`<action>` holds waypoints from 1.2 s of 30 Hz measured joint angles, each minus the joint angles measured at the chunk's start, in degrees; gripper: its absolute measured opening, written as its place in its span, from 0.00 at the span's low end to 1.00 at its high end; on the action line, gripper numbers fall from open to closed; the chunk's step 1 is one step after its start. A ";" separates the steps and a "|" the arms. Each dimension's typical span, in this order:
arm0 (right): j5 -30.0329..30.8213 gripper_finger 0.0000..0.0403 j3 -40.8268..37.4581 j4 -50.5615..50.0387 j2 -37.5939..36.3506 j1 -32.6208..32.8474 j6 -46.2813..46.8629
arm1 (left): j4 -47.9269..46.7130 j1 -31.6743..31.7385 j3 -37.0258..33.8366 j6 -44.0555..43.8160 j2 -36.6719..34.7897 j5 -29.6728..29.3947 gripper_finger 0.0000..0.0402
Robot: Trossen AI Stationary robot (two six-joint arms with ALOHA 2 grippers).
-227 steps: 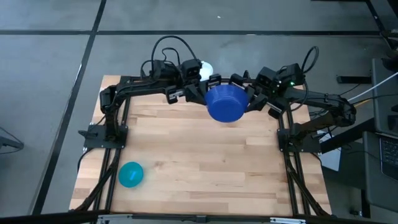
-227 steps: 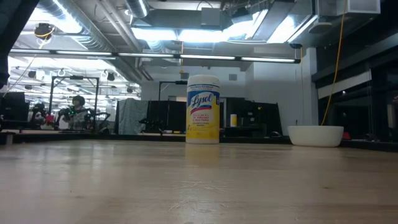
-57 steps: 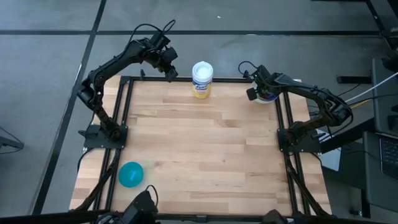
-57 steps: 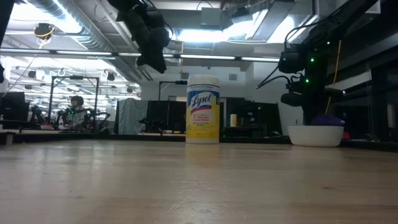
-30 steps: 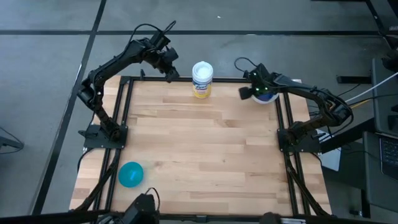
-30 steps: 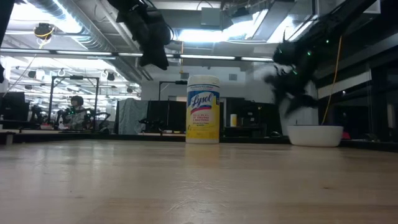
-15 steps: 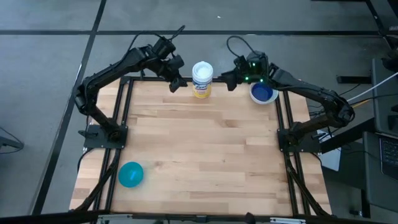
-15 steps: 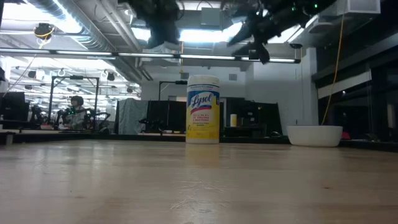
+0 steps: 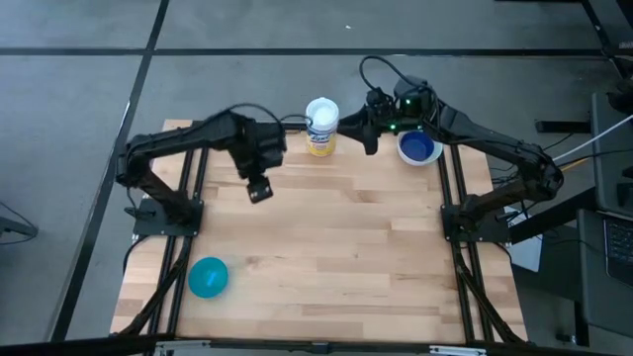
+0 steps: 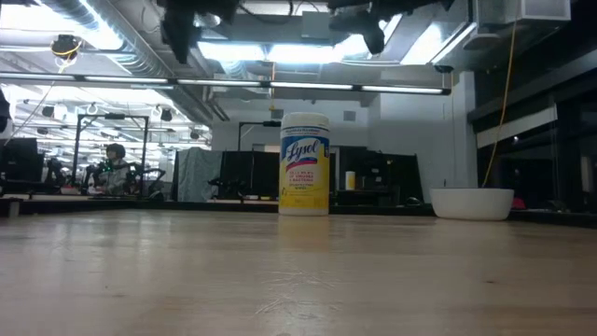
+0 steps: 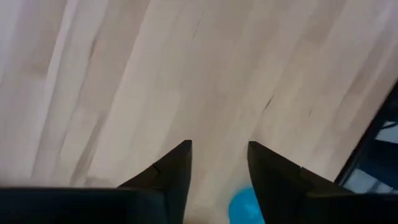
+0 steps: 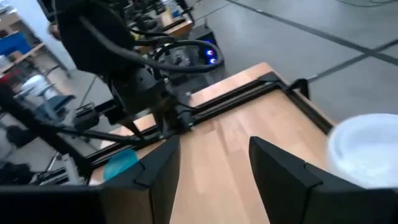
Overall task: Nest bowls inside each other
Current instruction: Stack the blue bowl on top of the dark blue bowl
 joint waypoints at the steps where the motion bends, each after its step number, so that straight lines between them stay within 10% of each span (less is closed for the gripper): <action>1: -0.22 0.48 0.05 0.01 0.00 0.47 -0.54 | -0.59 -1.96 0.00 -2.13 -0.32 -1.27 0.40; 8: -2.34 0.45 0.07 -0.03 0.02 3.42 -1.03 | 3.44 -17.08 -2.70 -21.30 -3.25 -11.35 0.45; 17: -5.09 0.44 0.09 0.12 -1.09 4.27 -0.96 | 27.40 -37.66 -30.35 -55.76 -13.56 -15.09 0.44; 36: -6.16 0.43 0.09 4.33 -1.68 4.29 2.22 | 16.24 -59.55 -38.43 -86.08 -21.91 -9.67 0.47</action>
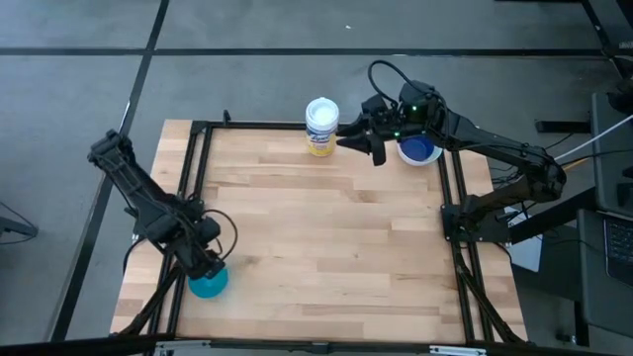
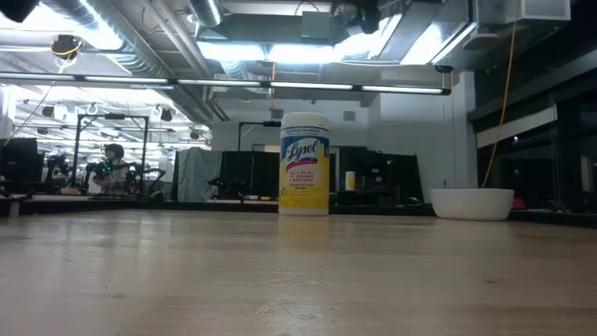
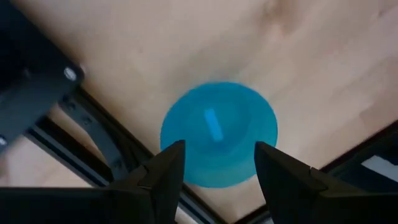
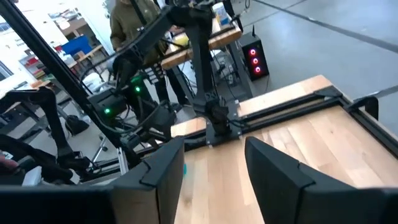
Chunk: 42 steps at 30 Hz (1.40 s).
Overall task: Nest bowls inside each other
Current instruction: Stack the blue bowl on top of the dark blue bowl
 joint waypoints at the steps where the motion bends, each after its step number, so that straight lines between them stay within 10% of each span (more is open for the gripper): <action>1: 0.01 0.43 0.00 0.32 0.00 0.00 0.01 | 0.85 -0.69 -0.82 -1.26 -0.59 -0.08 0.47; 42: 4.77 0.41 8.35 -2.49 0.00 -0.07 6.52 | 23.65 -9.26 -27.09 -6.20 -10.31 4.28 0.42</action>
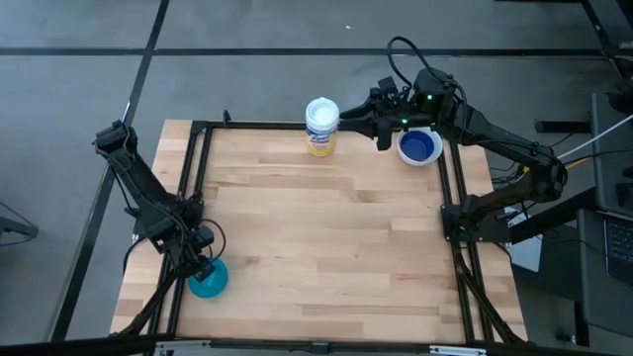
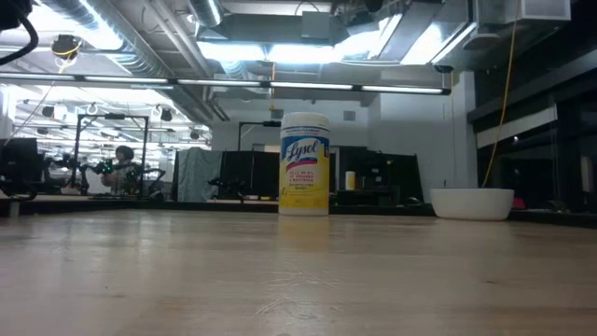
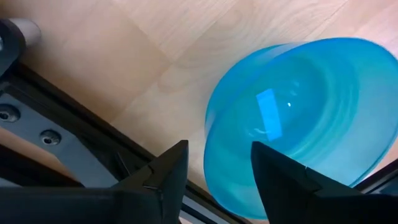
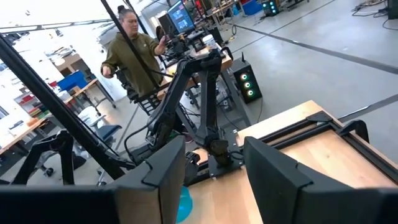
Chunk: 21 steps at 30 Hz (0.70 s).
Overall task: Nest bowls inside each other
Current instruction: Stack the blue bowl on top of the dark blue bowl
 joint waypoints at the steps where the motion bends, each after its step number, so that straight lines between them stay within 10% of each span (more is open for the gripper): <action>1: 0.02 0.41 0.00 0.00 0.00 0.00 0.02 | 0.19 0.02 -0.12 0.00 0.00 0.37 0.41; 12: 0.00 0.40 0.00 0.24 0.00 0.00 0.13 | 4.08 0.02 -2.04 -0.99 0.04 0.50 0.03; 21: 0.00 0.38 0.00 2.59 0.00 0.00 -0.46 | -1.36 3.89 3.89 -2.60 -1.53 -12.85 0.01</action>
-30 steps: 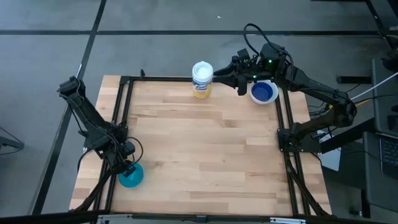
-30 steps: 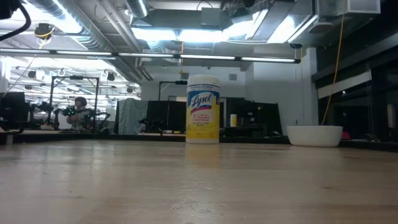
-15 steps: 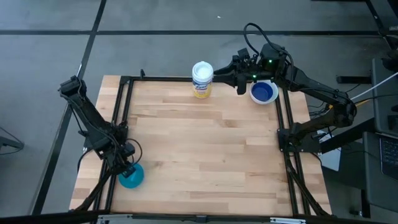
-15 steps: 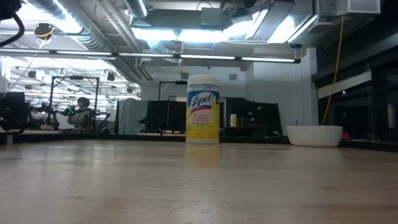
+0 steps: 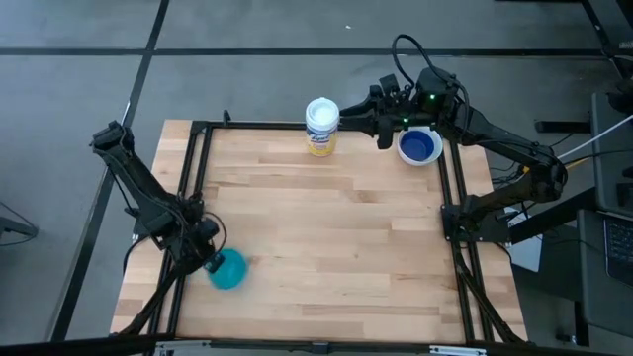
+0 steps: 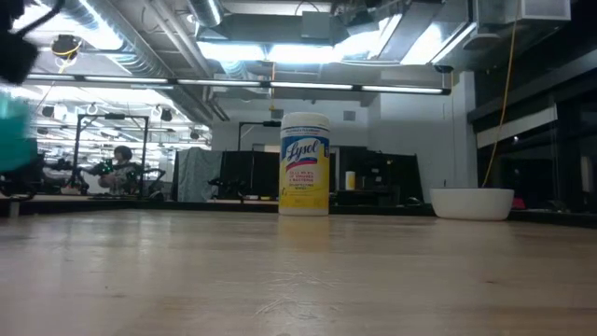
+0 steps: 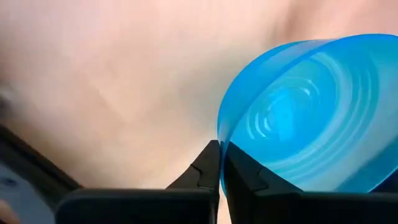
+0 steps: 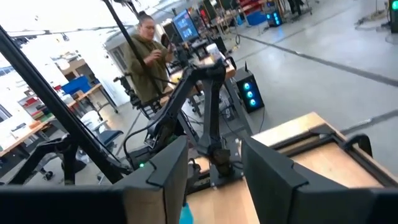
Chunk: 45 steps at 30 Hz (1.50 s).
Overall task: Nest bowls inside each other
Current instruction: Stack the blue bowl on top of the dark blue bowl
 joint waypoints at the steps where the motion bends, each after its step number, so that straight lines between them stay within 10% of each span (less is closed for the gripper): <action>1: 0.00 0.37 0.00 0.74 0.00 0.00 0.17 | -3.50 1.26 1.92 0.01 -0.06 -2.32 0.01; 8: 1.39 0.38 0.00 2.59 0.00 1.24 -0.43 | -24.13 16.63 18.72 8.92 -0.06 -21.83 0.01; 15: 5.99 0.37 0.00 4.17 0.00 4.91 -1.84 | -20.43 39.80 35.34 41.53 0.83 -32.17 0.01; 26: 16.89 0.37 0.82 4.42 0.03 9.86 -6.73 | 0.46 68.66 53.40 89.72 12.63 -24.31 0.01; 38: 47.01 0.37 8.17 -10.92 -0.01 12.88 -16.25 | 0.79 71.34 79.87 106.87 36.83 -23.31 0.01; 45: 57.97 0.37 8.17 -14.65 0.05 14.84 -17.39 | -3.59 71.18 98.70 118.38 48.50 -34.73 0.01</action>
